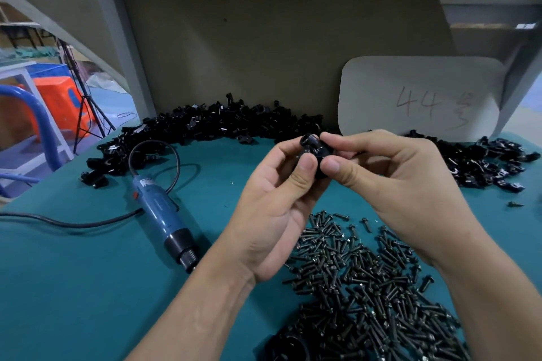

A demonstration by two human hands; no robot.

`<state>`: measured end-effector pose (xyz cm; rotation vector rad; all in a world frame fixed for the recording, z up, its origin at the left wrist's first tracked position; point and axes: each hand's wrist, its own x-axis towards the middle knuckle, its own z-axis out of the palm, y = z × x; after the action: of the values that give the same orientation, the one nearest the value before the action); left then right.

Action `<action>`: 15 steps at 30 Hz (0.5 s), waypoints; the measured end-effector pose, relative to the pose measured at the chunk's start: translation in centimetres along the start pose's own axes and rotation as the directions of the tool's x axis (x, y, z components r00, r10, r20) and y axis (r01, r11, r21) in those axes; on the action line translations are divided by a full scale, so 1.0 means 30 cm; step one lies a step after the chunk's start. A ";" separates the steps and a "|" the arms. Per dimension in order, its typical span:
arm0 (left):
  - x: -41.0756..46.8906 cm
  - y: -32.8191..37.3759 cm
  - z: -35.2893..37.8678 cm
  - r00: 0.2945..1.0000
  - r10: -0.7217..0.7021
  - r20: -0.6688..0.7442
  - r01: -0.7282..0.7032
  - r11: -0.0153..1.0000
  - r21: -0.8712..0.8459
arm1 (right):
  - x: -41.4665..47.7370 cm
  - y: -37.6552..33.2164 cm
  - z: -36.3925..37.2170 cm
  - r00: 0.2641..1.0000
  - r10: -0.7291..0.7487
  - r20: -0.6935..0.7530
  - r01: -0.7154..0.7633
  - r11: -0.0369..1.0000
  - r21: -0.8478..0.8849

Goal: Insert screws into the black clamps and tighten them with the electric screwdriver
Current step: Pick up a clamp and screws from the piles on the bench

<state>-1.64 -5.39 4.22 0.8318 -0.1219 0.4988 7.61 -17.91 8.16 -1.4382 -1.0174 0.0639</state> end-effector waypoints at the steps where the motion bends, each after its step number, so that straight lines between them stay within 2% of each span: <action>1: 0.001 0.000 -0.003 1.000 0.001 -0.005 -0.001 1.000 0.011 | -0.001 0.001 0.000 1.000 0.008 -0.012 -0.008 0.998 -0.063; 6: -0.008 -0.010 -0.007 0.992 -0.004 -0.123 0.012 0.998 0.068 | -0.003 0.022 0.002 0.992 0.119 0.037 -0.099 0.933 -0.347; 9: -0.041 -0.022 -0.037 0.968 0.001 -0.251 0.001 1.000 0.009 | -0.036 0.049 -0.042 0.964 0.265 -0.037 -0.249 0.841 -0.480; 11: -0.077 -0.039 -0.067 0.946 0.002 -0.324 0.004 1.000 0.019 | -0.089 0.086 -0.074 0.882 0.471 0.021 -0.366 0.712 -0.599; 13: -0.121 -0.072 -0.096 0.928 0.003 -0.373 0.035 0.995 0.093 | -0.151 0.131 -0.072 0.754 0.640 0.147 -0.339 0.572 -0.747; 14: -0.142 -0.093 -0.109 0.918 0.005 -0.396 0.059 0.987 0.150 | -0.173 0.148 -0.060 0.721 0.667 0.188 -0.300 0.545 -0.783; 15: -0.160 -0.115 -0.122 0.908 0.016 -0.418 0.088 0.969 0.229 | -0.185 0.162 -0.048 0.717 0.666 0.207 -0.270 0.538 -0.799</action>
<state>-4.57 -6.47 -2.01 0.9469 0.3579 0.6555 7.69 -21.35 1.49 -2.5465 -1.0542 0.5279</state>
